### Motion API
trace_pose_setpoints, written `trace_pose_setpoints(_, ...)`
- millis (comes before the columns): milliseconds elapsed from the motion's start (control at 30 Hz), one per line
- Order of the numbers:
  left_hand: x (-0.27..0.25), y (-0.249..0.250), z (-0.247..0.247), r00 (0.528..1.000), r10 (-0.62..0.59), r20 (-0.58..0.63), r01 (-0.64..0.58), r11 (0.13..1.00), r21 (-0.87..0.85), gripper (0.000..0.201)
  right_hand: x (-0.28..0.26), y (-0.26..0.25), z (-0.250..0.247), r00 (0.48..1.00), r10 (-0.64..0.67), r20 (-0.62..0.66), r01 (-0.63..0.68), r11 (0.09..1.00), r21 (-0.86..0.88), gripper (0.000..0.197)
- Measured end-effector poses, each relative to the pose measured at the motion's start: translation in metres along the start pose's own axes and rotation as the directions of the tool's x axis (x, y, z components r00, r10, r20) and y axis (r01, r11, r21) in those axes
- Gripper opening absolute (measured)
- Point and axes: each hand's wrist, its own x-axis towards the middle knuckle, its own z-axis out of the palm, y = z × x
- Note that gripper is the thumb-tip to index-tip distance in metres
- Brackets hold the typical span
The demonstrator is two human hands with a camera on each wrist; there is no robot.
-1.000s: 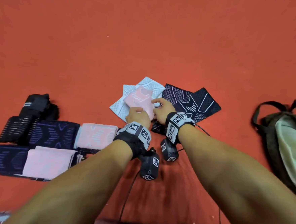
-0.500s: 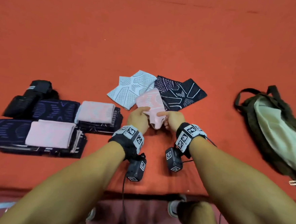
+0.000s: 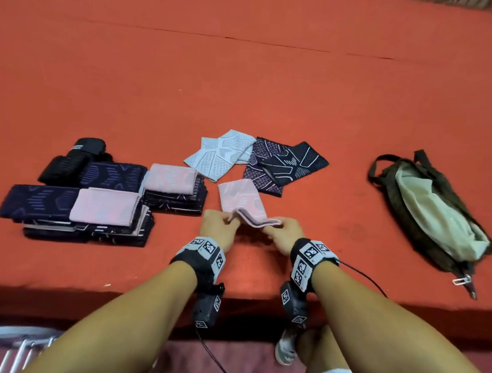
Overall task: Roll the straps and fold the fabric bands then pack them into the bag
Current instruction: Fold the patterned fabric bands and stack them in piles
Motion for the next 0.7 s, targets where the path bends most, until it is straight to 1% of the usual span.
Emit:
trace_pose_setpoints(33, -0.003, -0.003, -0.003, 0.999, 0.004, -0.032, -0.003, 0.999, 0.052, 0.022, 0.000, 0.002, 0.002, 0.999, -0.036, -0.012, 0.035, 0.997, -0.071, 0.015)
trace_pose_setpoints(67, -0.004, -0.005, -0.005, 0.999, 0.003, -0.049, 0.002, 0.996, 0.093, 0.024, 0.001, 0.004, 0.003, 0.997, -0.067, -0.034, 0.063, 0.991, -0.118, 0.028)
trace_pose_setpoints(100, -0.004, -0.007, -0.006, 0.999, 0.006, -0.052, 0.001, 0.993, 0.122, 0.023, 0.003, 0.005, 0.005, 0.994, -0.095, -0.049, 0.087, 0.986, -0.142, 0.035)
trace_pose_setpoints(167, -0.001, -0.011, -0.006, 0.999, -0.005, -0.040, 0.009, 0.994, 0.109, 0.019, 0.003, 0.004, 0.007, 0.993, -0.113, -0.032, 0.105, 0.978, -0.179, 0.031)
trace_pose_setpoints(233, 0.000, -0.011, -0.005, 0.994, -0.105, 0.000, 0.105, 0.993, 0.050, 0.019, 0.004, 0.006, 0.011, 0.997, -0.083, 0.003, 0.082, 0.979, -0.189, 0.024)
trace_pose_setpoints(300, -0.001, -0.012, -0.004, 0.979, -0.202, 0.032, 0.202, 0.979, 0.009, 0.021, 0.006, 0.008, 0.014, 0.997, -0.066, 0.029, 0.071, 0.971, -0.230, 0.012)
trace_pose_setpoints(367, -0.005, -0.013, -0.005, 0.966, -0.255, 0.042, 0.256, 0.967, -0.010, 0.031, 0.005, 0.011, 0.015, 0.998, -0.039, 0.041, 0.048, 0.967, -0.252, 0.008)
trace_pose_setpoints(433, -0.007, -0.017, -0.009, 0.957, -0.289, 0.024, 0.289, 0.957, 0.031, 0.043, 0.005, 0.016, 0.017, 0.998, -0.027, 0.049, 0.039, 0.966, -0.256, 0.010)
trace_pose_setpoints(467, -0.007, -0.020, -0.011, 0.953, -0.303, 0.019, 0.301, 0.952, 0.048, 0.045, 0.006, 0.018, 0.018, 0.999, -0.018, 0.050, 0.031, 0.964, -0.264, 0.008)
trace_pose_setpoints(567, -0.005, -0.033, -0.013, 0.947, -0.320, 0.039, 0.320, 0.947, 0.010, 0.042, 0.011, 0.024, 0.024, 0.999, 0.025, 0.047, -0.011, 0.961, -0.275, 0.021)
trace_pose_setpoints(633, -0.006, -0.038, -0.011, 0.950, -0.312, 0.015, 0.313, 0.949, -0.034, 0.042, 0.015, 0.025, 0.025, 0.996, 0.054, 0.078, -0.032, 0.967, -0.251, 0.021)
trace_pose_setpoints(700, -0.008, -0.040, -0.008, 0.956, -0.294, -0.019, 0.293, 0.955, -0.055, 0.038, 0.017, 0.025, 0.026, 0.993, 0.070, 0.094, -0.046, 0.969, -0.242, 0.018)
